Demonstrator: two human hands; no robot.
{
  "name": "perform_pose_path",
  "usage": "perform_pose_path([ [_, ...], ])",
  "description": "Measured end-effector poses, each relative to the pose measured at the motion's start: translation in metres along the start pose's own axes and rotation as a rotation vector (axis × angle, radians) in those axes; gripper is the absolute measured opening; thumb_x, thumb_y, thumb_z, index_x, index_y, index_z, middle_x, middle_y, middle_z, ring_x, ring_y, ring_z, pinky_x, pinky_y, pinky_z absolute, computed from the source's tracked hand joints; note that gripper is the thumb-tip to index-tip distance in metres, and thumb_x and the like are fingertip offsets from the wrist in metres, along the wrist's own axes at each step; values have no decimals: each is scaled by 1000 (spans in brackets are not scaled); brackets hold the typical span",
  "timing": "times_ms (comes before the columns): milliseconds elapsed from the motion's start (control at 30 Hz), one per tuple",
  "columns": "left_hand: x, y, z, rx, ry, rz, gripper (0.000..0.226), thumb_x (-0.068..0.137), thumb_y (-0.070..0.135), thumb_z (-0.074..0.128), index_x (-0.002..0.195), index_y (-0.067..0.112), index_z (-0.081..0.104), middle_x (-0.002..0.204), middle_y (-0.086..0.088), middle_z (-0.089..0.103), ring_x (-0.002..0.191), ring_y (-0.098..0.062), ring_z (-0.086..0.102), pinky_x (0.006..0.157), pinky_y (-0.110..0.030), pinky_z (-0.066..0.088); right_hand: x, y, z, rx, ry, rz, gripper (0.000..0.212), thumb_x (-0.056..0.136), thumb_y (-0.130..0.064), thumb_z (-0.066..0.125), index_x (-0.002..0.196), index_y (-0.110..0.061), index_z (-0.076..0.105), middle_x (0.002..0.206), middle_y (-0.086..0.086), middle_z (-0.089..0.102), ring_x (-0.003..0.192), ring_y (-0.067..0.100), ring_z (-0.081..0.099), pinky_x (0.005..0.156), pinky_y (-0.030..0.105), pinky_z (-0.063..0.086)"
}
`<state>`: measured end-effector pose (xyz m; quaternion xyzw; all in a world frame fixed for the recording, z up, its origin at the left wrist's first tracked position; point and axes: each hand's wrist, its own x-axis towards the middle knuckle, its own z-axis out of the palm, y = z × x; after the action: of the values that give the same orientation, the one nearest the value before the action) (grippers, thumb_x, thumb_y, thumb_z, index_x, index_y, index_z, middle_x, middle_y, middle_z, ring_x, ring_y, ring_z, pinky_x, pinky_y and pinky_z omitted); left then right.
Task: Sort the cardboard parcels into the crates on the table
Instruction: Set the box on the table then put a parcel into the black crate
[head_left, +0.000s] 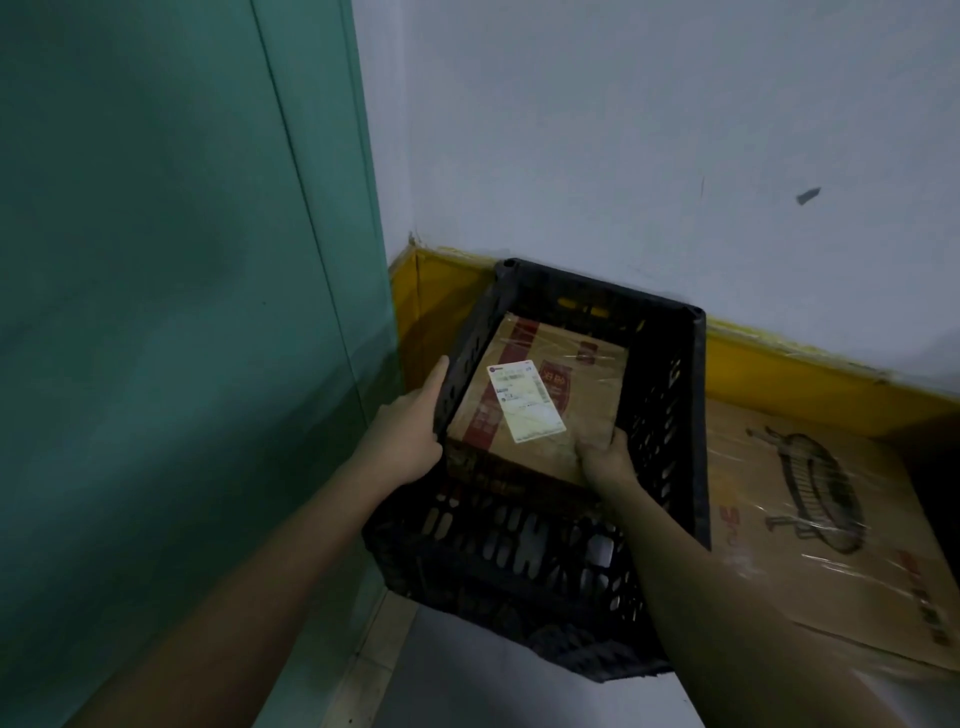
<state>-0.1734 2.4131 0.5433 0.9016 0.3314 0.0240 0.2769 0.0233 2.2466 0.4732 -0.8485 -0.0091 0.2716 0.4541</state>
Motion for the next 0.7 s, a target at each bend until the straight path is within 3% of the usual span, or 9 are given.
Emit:
perform_pose_path([
  [133, 0, 2, -2, -24, -2, -4, 101, 90, 10, 60, 156, 38, -11, 126, -7, 60, 85, -18, 53, 96, -50, 48, 0, 3, 4, -58, -3, -11, 70, 101, -36, 48, 158, -18, 10, 148, 21, 42, 129, 43, 46, 100, 40, 42],
  [267, 0, 2, -1, -3, 0, -18, 101, 90, 9, 60, 156, 38, -11, 119, -7, 63, 87, -21, 59, 94, -47, 50, -2, 0, 7, -66, 2, 7, 74, 101, -38, 49, 158, -19, 7, 148, 21, 41, 128, 42, 46, 90, 34, 39],
  [333, -1, 3, -1, -10, 2, -24, 100, 91, 11, 59, 156, 39, -11, 107, -3, 62, 80, -19, 59, 82, -40, 52, -5, -5, 3, -116, -12, 27, 75, 101, -38, 49, 157, -17, 4, 152, 21, 34, 132, 41, 42, 91, 33, 37],
  [400, -1, 2, -1, -18, -1, -27, 96, 92, 15, 57, 156, 38, -10, 95, 2, 60, 71, -15, 58, 70, -35, 49, -9, -9, -2, -238, -56, 48, 79, 100, -42, 48, 157, -15, 1, 155, 22, 26, 136, 43, 36, 104, 40, 37],
  [500, -3, 3, 1, 59, 53, -39, 88, 95, 26, 54, 156, 38, -8, 98, -3, 65, 68, -15, 57, 61, -33, 44, -19, -20, -18, -534, -36, -26, 81, 96, -40, 50, 156, -13, 2, 157, 20, 20, 137, 44, 31, 110, 49, 34],
  [600, -1, 5, 0, 219, 63, -53, 79, 98, 47, 44, 157, 36, -8, 131, -8, 54, 100, -26, 61, 71, -35, 49, -33, -46, -36, -643, -74, -264, 76, 97, -42, 51, 156, -14, 13, 146, 18, 43, 123, 39, 51, 94, 43, 47],
  [633, -1, 7, -1, 278, 66, -58, 77, 99, 53, 39, 157, 34, -6, 141, -9, 45, 114, -29, 55, 81, -39, 50, -39, -56, -42, -641, -107, -339, 70, 98, -42, 51, 155, -14, 21, 140, 17, 52, 117, 36, 56, 87, 38, 49],
  [700, 0, 13, -4, 378, 85, -71, 73, 98, 62, 29, 158, 29, 4, 155, -9, 31, 134, -31, 39, 101, -47, 42, -48, -75, -56, -672, -158, -451, 55, 99, -41, 51, 147, -17, 41, 137, 12, 58, 116, 31, 58, 88, 36, 49],
])
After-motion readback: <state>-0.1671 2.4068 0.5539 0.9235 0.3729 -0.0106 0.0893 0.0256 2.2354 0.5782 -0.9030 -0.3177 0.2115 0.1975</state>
